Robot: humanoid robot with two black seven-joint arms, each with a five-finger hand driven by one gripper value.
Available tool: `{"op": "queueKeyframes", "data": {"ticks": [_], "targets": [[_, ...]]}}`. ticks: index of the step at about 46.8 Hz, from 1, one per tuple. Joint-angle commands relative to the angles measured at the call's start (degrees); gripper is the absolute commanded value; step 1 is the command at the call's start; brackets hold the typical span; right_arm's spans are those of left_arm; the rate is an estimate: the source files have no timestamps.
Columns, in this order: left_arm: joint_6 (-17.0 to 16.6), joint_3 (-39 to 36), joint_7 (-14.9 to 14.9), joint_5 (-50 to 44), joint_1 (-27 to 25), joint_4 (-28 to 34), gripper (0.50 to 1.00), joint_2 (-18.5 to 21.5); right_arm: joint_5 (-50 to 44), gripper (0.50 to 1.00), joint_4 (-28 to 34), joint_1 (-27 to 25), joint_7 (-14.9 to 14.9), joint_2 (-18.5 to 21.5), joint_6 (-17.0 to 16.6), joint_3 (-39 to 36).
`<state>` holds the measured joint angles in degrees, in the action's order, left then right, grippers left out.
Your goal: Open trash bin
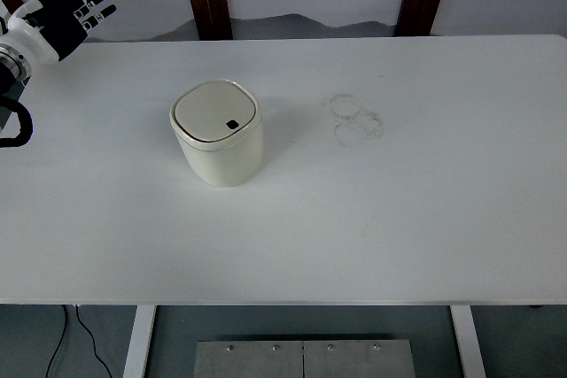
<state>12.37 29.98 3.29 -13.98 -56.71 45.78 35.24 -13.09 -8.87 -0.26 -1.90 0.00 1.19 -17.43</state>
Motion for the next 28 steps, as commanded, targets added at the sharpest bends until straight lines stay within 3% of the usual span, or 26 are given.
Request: {"op": "queueKeyframes", "data": {"ticks": [1, 28], "targets": [[-0.1, -0.1, 0.1, 0.0, 0.0, 0.0, 1.000, -0.2, 0.0, 0.995, 0.0, 0.0, 0.0, 0.0, 0.0, -0.1], [-0.5, -0.2, 0.0, 0.0, -0.1, 0.0, 1.000, -0.2, 0.0, 0.995, 0.1, 0.0, 0.0, 0.0, 0.0, 0.0]]}}
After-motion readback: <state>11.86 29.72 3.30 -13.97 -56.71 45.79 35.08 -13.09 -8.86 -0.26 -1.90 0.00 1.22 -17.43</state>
